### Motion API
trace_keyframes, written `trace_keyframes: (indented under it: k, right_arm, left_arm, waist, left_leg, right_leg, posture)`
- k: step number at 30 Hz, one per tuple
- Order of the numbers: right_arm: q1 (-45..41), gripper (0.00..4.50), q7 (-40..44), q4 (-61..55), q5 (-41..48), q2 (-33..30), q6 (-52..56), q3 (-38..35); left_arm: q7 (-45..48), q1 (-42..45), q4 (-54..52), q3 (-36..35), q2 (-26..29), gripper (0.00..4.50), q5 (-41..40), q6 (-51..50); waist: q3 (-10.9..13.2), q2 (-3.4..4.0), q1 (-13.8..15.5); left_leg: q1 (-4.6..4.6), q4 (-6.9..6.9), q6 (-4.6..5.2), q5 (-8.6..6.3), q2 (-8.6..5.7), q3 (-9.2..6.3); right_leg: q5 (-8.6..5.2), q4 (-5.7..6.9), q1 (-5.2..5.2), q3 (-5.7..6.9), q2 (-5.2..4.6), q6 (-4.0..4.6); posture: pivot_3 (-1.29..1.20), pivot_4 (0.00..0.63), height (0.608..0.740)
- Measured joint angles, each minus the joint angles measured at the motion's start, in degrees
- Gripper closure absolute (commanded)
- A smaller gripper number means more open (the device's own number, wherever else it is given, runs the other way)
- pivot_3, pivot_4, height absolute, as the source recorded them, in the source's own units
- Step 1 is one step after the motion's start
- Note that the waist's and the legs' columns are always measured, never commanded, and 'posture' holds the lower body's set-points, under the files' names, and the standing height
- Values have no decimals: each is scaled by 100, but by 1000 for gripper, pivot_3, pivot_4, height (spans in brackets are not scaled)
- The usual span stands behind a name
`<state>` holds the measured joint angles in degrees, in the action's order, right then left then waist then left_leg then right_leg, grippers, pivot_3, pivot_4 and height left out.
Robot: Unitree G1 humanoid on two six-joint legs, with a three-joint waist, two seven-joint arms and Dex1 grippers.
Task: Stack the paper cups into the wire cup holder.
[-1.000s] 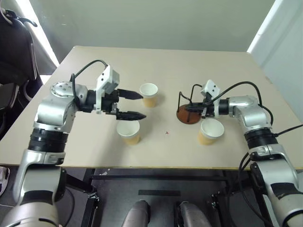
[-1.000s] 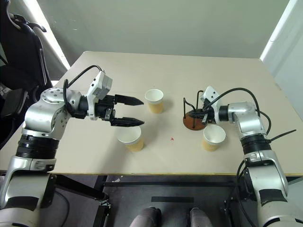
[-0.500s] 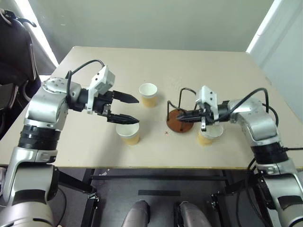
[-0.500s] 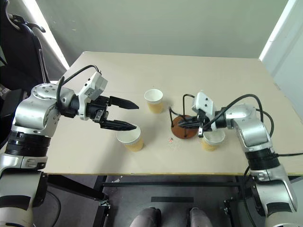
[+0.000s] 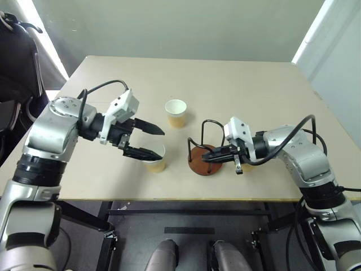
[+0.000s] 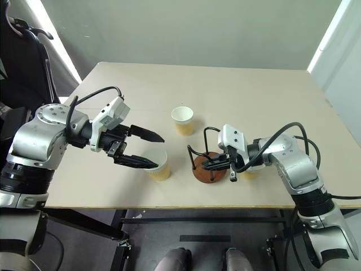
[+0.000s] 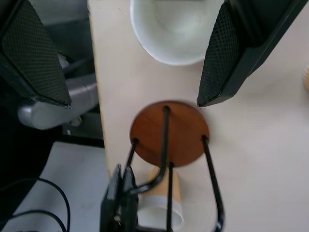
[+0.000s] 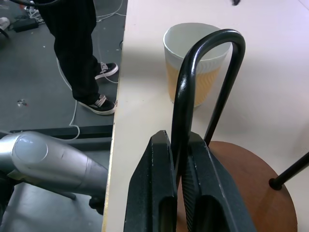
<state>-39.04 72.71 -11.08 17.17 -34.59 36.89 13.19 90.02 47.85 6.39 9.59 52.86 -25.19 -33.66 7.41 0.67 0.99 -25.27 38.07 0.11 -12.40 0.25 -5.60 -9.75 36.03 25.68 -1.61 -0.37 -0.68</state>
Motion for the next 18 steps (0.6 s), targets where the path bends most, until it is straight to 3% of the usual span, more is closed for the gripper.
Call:
trace_keyframes:
  k: [17,18]
  right_arm:
    - [-90,4492,33,611,-403,-77,-822,540]
    - [-90,4236,32,646,-411,-77,-877,547]
  left_arm:
    - [4,0,-30,64,52,0,-48,7]
    - [4,0,-31,64,50,0,-48,7]
  waist:
    - [0,0,-12]
    - [0,0,-12]
  left_leg:
    - [0,0,1,-1,0,0]
    - [0,0,1,-1,0,0]
  right_leg:
    - [-3,1,0,0,-1,6]
    - [-3,1,1,0,-1,6]
  posture:
    - [0,150,740]
    - [0,150,740]
